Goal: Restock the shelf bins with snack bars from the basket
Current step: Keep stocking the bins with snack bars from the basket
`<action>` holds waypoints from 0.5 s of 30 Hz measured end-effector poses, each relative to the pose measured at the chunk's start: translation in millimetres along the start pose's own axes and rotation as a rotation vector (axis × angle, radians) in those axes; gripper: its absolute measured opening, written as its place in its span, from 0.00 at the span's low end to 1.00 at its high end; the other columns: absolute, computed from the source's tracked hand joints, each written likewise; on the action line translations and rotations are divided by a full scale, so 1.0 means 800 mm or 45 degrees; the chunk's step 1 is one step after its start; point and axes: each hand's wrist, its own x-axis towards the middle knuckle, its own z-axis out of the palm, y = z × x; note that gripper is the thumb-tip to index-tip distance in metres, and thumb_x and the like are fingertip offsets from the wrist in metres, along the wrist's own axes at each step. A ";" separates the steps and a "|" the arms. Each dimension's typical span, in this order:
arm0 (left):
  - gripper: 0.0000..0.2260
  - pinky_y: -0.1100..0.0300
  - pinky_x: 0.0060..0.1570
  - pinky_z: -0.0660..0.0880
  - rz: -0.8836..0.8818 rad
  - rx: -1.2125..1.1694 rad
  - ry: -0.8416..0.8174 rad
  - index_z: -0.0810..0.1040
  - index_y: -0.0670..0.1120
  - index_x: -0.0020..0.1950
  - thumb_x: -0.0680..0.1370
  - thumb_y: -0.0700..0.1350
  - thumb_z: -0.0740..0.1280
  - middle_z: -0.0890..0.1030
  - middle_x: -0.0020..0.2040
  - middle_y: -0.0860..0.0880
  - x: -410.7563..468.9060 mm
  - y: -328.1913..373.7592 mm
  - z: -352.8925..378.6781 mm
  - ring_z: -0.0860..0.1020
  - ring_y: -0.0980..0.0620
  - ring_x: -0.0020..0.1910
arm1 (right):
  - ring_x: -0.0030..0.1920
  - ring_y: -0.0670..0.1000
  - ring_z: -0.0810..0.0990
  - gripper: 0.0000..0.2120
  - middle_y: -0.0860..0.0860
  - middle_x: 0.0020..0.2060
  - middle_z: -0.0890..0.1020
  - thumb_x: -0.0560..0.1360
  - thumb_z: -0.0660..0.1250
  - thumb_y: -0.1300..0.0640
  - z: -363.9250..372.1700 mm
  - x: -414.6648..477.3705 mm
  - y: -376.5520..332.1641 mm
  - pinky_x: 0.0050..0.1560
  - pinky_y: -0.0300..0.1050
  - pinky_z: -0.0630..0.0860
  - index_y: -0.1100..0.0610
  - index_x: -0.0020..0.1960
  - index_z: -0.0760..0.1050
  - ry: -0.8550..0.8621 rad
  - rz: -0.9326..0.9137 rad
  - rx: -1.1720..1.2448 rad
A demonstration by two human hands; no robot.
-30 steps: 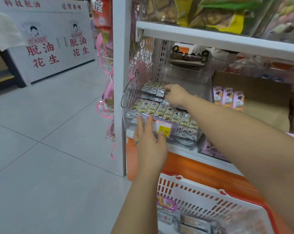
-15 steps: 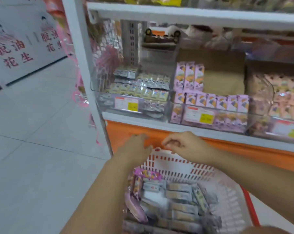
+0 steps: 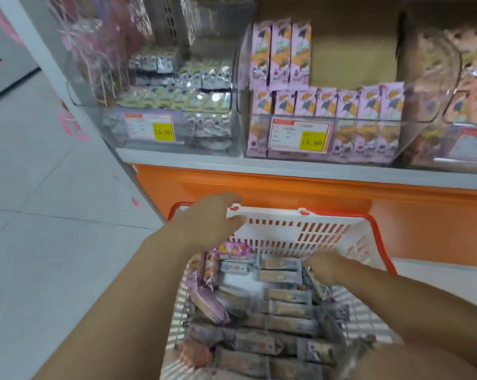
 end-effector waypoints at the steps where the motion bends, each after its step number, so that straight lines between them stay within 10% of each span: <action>1: 0.22 0.56 0.67 0.65 0.001 -0.005 0.025 0.63 0.49 0.74 0.81 0.50 0.60 0.67 0.73 0.49 0.003 -0.003 -0.001 0.67 0.49 0.70 | 0.33 0.49 0.71 0.10 0.54 0.36 0.74 0.81 0.56 0.61 0.012 0.004 0.004 0.35 0.41 0.70 0.57 0.42 0.72 0.057 -0.026 -0.037; 5: 0.21 0.58 0.65 0.65 -0.017 0.016 0.038 0.63 0.50 0.74 0.81 0.51 0.60 0.67 0.73 0.51 0.008 -0.008 0.002 0.68 0.50 0.69 | 0.33 0.43 0.61 0.03 0.44 0.37 0.66 0.78 0.59 0.55 0.055 0.018 0.018 0.48 0.44 0.67 0.50 0.50 0.71 0.069 -0.078 -0.126; 8: 0.22 0.56 0.65 0.65 -0.037 0.039 -0.012 0.62 0.51 0.75 0.81 0.52 0.59 0.66 0.73 0.50 0.011 -0.002 0.007 0.68 0.50 0.69 | 0.54 0.51 0.73 0.15 0.56 0.61 0.73 0.79 0.58 0.62 0.044 0.013 0.003 0.52 0.43 0.64 0.58 0.66 0.69 0.036 -0.054 -0.162; 15: 0.23 0.60 0.64 0.65 -0.023 0.035 -0.080 0.61 0.51 0.75 0.81 0.52 0.59 0.66 0.73 0.49 0.010 0.011 0.001 0.68 0.50 0.69 | 0.55 0.53 0.75 0.12 0.51 0.60 0.73 0.79 0.59 0.54 -0.028 -0.043 -0.011 0.53 0.45 0.71 0.50 0.61 0.75 0.298 -0.181 0.036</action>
